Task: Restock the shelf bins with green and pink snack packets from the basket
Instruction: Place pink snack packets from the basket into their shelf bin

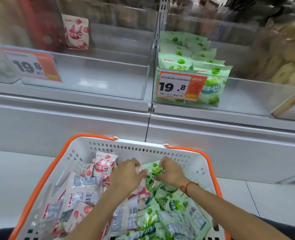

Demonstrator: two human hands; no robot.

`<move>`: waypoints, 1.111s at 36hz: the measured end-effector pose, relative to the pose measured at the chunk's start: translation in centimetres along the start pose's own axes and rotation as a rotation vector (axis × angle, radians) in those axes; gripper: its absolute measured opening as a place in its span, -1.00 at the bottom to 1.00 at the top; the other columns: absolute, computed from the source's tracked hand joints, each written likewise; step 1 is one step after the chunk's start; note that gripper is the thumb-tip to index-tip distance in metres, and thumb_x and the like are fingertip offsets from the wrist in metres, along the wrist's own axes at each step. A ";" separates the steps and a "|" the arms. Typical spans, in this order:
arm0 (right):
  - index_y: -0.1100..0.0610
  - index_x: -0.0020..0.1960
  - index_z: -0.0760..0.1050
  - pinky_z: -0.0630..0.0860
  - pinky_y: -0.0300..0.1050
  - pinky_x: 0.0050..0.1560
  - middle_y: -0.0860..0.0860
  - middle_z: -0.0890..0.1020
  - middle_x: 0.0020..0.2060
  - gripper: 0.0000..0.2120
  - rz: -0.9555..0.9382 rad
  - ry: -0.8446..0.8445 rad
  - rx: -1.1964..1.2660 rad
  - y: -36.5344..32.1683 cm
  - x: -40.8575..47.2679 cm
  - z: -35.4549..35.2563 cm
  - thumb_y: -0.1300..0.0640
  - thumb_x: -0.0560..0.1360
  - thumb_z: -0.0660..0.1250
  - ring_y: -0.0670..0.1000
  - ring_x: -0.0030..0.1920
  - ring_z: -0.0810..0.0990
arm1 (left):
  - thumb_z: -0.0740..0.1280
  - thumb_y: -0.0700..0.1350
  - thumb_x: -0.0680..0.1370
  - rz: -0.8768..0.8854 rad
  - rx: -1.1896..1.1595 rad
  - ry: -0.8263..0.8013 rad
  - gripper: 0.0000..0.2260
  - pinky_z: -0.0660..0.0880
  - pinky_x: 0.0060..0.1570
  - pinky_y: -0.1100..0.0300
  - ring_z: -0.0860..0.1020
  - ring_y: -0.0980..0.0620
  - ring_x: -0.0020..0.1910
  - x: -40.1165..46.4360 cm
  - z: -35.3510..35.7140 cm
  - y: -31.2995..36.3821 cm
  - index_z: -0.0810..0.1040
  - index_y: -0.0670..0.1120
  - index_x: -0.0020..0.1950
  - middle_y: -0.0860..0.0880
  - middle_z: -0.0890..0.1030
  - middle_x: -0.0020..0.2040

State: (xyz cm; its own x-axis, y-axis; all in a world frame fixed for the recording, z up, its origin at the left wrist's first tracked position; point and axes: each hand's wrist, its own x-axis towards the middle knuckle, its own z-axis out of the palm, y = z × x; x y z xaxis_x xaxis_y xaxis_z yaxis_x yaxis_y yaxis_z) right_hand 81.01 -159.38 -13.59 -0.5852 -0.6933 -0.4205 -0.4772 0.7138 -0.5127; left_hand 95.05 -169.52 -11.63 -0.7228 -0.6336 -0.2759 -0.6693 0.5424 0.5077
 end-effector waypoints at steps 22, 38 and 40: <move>-0.03 -0.01 0.60 0.57 -0.14 0.06 -0.11 0.71 -0.09 -0.82 -0.443 0.371 0.346 -6.7 -11.9 -24.8 0.12 0.40 0.47 -0.09 -0.05 0.66 | 0.33 -0.13 0.56 0.661 -0.725 0.178 -0.87 0.55 0.03 0.20 0.63 0.23 -0.03 -1.2 -15.2 17.1 0.61 0.11 -0.02 0.19 0.69 -0.06; 0.19 0.20 0.50 0.52 0.02 0.17 0.15 0.60 0.16 -0.66 -0.065 0.838 0.354 -5.4 2.2 -37.1 0.09 0.48 0.40 0.16 0.15 0.57 | 0.21 0.01 0.60 0.494 0.270 0.238 -0.57 0.31 0.36 0.04 0.32 -0.09 0.41 15.4 -22.2 28.3 0.29 0.06 0.47 -0.05 0.32 0.47; 0.22 0.25 0.49 0.48 -0.15 0.13 0.13 0.57 0.21 -0.62 -0.062 0.801 0.288 -5.3 4.2 -38.0 0.11 0.48 0.41 0.13 0.20 0.55 | 0.12 0.10 0.63 0.479 0.386 0.166 -0.52 0.17 0.45 -0.03 0.15 -0.09 0.51 17.4 -21.8 29.3 0.15 0.07 0.54 -0.02 0.14 0.55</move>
State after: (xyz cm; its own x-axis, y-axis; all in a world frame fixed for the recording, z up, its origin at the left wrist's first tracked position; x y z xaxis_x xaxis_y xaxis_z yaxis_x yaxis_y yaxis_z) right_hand 56.16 -162.31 15.78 -0.9024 -0.3731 0.2154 -0.4017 0.5482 -0.7335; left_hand 66.59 -176.70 16.27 -0.9418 -0.3318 0.0547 -0.3147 0.9269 0.2046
